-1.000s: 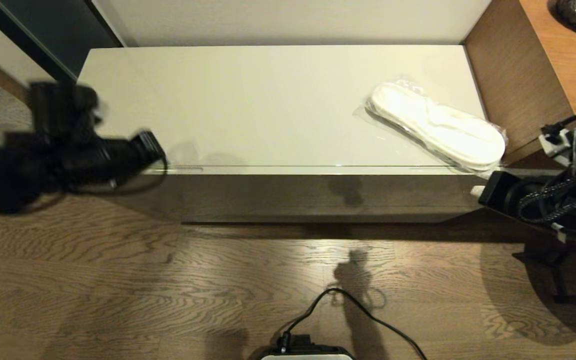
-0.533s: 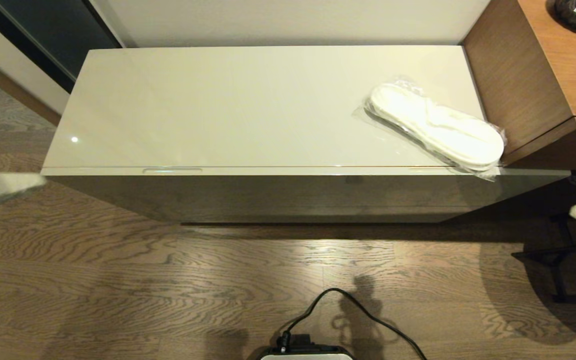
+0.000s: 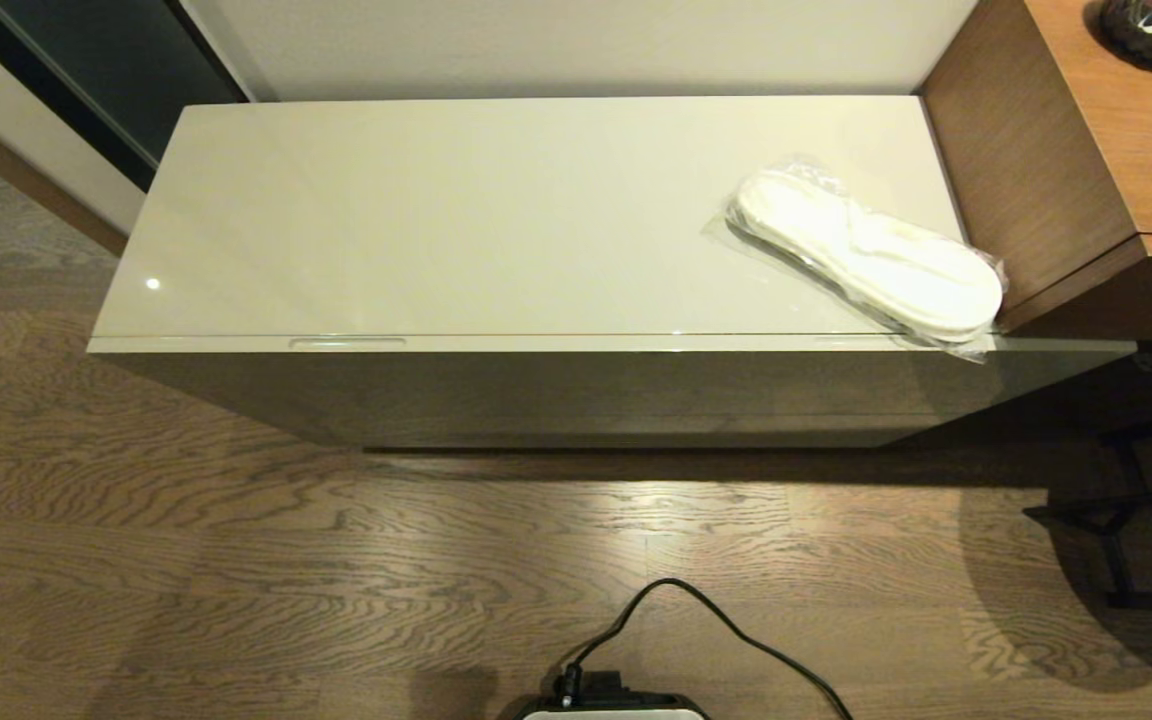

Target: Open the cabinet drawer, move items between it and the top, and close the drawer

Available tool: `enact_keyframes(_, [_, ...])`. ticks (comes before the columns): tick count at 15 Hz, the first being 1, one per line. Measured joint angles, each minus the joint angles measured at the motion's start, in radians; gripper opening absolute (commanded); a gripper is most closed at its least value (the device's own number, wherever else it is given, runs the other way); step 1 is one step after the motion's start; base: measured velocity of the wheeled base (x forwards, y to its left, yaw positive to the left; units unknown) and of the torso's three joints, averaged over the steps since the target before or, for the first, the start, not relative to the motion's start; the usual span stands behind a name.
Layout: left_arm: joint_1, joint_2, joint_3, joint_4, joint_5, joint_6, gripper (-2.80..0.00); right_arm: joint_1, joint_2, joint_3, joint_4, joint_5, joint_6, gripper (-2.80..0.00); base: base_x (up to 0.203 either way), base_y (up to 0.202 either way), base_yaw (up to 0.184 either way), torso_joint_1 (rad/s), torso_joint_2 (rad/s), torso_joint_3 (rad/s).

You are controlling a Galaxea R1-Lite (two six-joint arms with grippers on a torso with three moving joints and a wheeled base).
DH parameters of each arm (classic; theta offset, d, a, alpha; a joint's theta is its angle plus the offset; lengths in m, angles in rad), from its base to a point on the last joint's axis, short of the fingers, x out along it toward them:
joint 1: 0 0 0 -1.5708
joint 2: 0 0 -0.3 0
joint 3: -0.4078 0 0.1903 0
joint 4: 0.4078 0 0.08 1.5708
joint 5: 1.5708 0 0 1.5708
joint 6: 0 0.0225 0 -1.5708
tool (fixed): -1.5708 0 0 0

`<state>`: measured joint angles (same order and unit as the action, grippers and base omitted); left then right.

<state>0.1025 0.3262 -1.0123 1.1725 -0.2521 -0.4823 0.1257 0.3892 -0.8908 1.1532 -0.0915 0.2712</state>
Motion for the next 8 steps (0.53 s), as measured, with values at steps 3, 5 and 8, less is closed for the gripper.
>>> enact_keyframes(3, [-0.044, -0.040, -0.043, 0.013, 0.114, 0.001, -2.80, -0.069, -0.074, 0.029, 0.014, 0.049, -0.037, -2.80, 0.000, 0.000, 0.000, 0.000, 0.00, 0.000])
enact_keyframes(5, [-0.119, -0.054, -0.016, 0.011, 0.243, -0.026, -2.80, -0.161, -0.094, 0.032, 0.025, 0.124, -0.096, -2.80, 0.000, 0.000, 0.000, 0.000, 0.00, 0.000])
enact_keyframes(8, [-0.125, -0.106, 0.058, 0.011, 0.174, -0.011, -2.80, -0.207, -0.111, 0.093, 0.007, 0.207, -0.156, -2.80, 0.000, 0.000, 0.000, 0.000, 0.00, 0.000])
